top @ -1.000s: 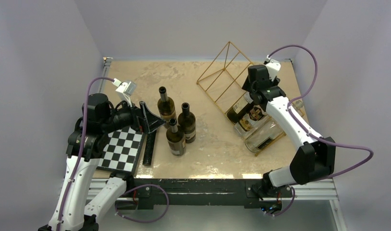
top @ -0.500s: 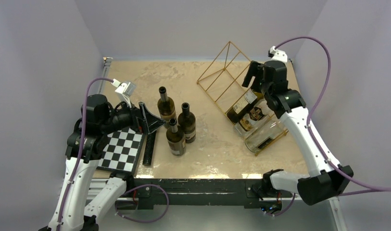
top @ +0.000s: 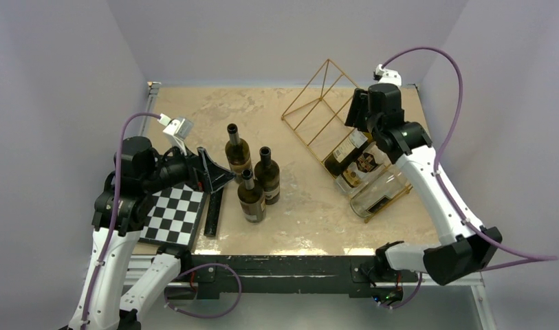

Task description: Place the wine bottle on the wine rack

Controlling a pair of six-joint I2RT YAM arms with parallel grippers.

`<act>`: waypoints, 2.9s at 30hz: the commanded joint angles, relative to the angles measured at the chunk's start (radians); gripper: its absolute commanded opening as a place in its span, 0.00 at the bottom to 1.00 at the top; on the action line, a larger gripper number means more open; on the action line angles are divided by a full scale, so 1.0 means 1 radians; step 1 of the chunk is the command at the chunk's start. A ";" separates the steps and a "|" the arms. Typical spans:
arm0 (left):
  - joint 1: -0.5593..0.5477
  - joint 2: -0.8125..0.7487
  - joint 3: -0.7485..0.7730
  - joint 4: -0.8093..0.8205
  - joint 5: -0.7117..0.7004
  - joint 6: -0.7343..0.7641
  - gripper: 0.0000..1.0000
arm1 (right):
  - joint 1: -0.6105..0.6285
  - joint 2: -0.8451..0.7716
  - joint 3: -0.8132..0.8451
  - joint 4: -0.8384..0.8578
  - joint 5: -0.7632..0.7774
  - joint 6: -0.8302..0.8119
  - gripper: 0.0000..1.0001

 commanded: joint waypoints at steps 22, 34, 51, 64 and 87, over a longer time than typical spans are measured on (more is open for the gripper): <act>-0.005 0.005 0.015 0.020 0.006 0.022 0.99 | -0.123 0.292 0.022 -0.053 0.173 0.179 0.60; -0.005 -0.002 0.017 0.019 0.006 0.021 0.99 | -0.124 0.290 0.010 -0.085 0.066 0.179 0.55; -0.006 -0.008 0.027 0.018 0.012 0.013 0.99 | -0.122 0.093 0.159 -0.159 0.099 0.092 0.84; -0.006 -0.012 0.033 -0.004 0.009 0.014 0.99 | 0.144 -0.168 0.015 -0.047 -0.591 -0.217 0.83; -0.005 -0.025 0.064 -0.056 0.004 0.032 0.99 | 0.612 0.006 -0.209 0.599 -0.223 -0.322 0.69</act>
